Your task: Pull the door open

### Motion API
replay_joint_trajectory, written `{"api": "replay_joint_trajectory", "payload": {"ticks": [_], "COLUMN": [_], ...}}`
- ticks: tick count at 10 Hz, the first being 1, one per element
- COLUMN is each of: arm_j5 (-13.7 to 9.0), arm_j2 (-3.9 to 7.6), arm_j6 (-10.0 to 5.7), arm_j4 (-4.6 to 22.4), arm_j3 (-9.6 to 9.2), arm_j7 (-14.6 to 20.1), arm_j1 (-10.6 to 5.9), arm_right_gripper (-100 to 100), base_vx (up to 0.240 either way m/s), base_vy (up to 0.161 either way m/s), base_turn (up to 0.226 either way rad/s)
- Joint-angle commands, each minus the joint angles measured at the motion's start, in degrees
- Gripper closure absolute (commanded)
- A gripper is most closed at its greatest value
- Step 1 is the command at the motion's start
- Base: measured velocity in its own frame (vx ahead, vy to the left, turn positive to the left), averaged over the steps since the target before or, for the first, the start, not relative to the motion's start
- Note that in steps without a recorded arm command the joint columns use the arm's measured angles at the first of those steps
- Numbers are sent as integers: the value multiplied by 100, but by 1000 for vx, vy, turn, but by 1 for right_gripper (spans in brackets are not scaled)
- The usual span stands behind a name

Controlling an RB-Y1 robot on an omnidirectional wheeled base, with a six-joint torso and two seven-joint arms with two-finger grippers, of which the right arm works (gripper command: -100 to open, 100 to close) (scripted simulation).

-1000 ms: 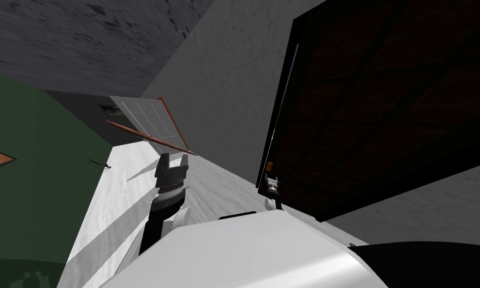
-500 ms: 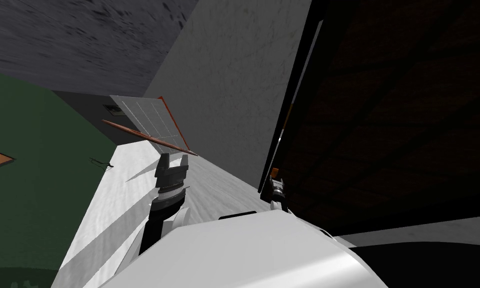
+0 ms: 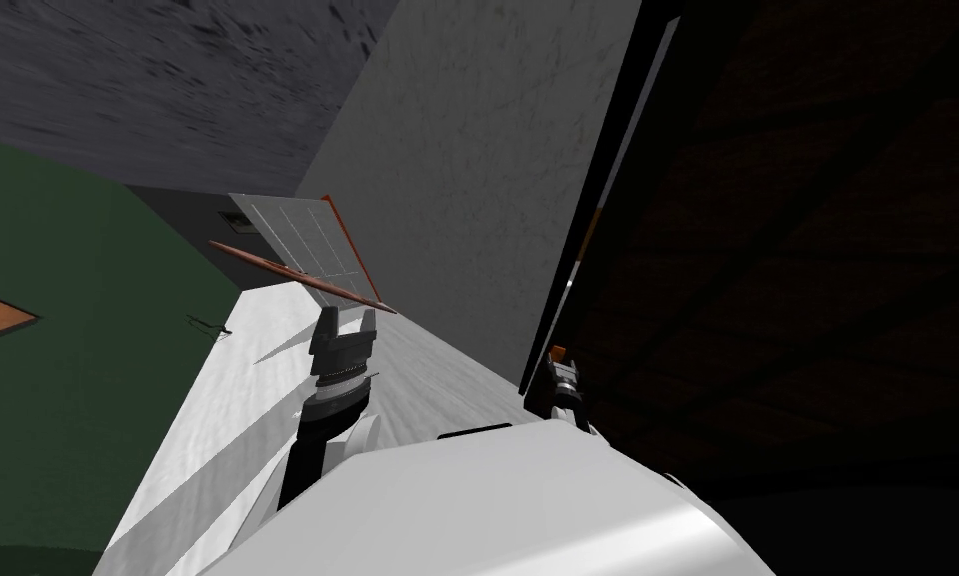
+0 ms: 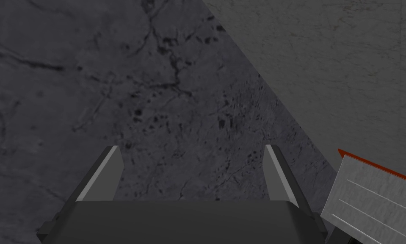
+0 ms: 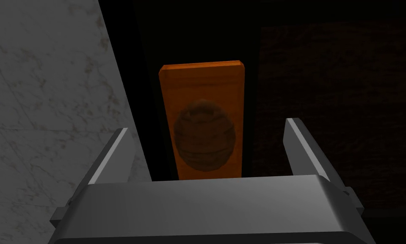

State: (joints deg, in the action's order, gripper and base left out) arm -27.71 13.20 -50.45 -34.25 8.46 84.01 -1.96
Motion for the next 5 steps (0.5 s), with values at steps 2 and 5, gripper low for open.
{"api": "replay_joint_trajectory", "payload": {"ticks": [2,5], "arm_j5": [0,0], "arm_j2": [76,76], "arm_j6": [-70,-70], "arm_j4": [150,150], "arm_j3": [-8,-8], "arm_j7": [105,105], "arm_j1": [-34,-34], "arm_right_gripper": [-100,100], "base_vx": [139,-24], "base_vy": [-16,0], "base_turn": [22,-2]}}
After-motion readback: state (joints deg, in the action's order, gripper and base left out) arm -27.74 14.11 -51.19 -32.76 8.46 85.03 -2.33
